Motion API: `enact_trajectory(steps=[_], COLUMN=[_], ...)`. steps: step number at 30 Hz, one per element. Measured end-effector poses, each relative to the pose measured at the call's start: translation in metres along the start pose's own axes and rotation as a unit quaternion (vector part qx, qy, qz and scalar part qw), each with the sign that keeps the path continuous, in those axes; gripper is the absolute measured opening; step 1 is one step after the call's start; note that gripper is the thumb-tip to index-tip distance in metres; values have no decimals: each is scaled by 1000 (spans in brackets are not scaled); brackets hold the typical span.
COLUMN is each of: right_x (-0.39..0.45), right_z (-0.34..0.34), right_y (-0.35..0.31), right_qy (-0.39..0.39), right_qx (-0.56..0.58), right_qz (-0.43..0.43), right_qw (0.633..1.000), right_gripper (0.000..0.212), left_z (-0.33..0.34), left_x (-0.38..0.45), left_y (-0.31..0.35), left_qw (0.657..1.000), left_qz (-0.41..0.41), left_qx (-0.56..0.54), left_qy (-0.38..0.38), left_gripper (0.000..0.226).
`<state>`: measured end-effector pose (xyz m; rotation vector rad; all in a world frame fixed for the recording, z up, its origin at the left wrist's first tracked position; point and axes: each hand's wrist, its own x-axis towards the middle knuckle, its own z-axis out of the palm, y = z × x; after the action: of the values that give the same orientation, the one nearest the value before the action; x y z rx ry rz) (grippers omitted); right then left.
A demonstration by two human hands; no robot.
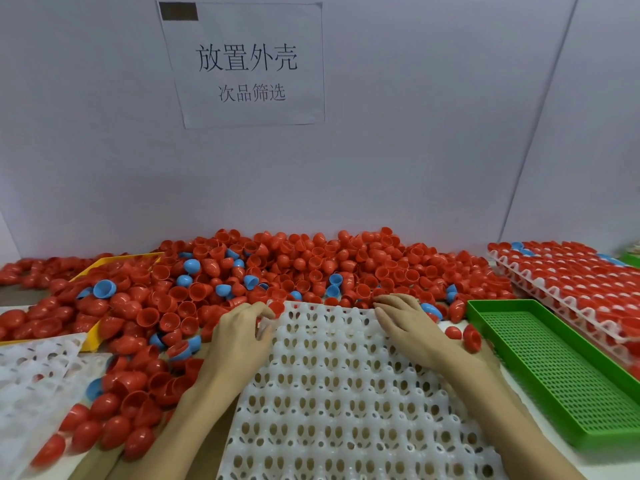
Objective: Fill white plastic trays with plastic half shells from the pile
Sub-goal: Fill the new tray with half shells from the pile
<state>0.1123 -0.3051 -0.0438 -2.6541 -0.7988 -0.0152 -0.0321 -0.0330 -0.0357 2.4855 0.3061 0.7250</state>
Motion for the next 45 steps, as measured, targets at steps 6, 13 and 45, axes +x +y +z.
enact_trajectory(steps=[6, 13, 45], right_x=[-10, -32, -28], right_z=[-15, -45, -33], right_y=[-4, -15, 19], right_qy=[84, 60, 54], right_qx=[150, 194, 100], right_qz=[-43, -103, -6], right_qw=[984, 974, 994], right_gripper=[36, 28, 31], left_z=[-8, -10, 26], left_x=[0, -8, 19], left_y=[3, 16, 6], left_qw=[1000, 990, 987], left_qz=[-11, 76, 139], left_qx=[3, 108, 74], left_qy=[-22, 45, -18], left_gripper=[18, 9, 24])
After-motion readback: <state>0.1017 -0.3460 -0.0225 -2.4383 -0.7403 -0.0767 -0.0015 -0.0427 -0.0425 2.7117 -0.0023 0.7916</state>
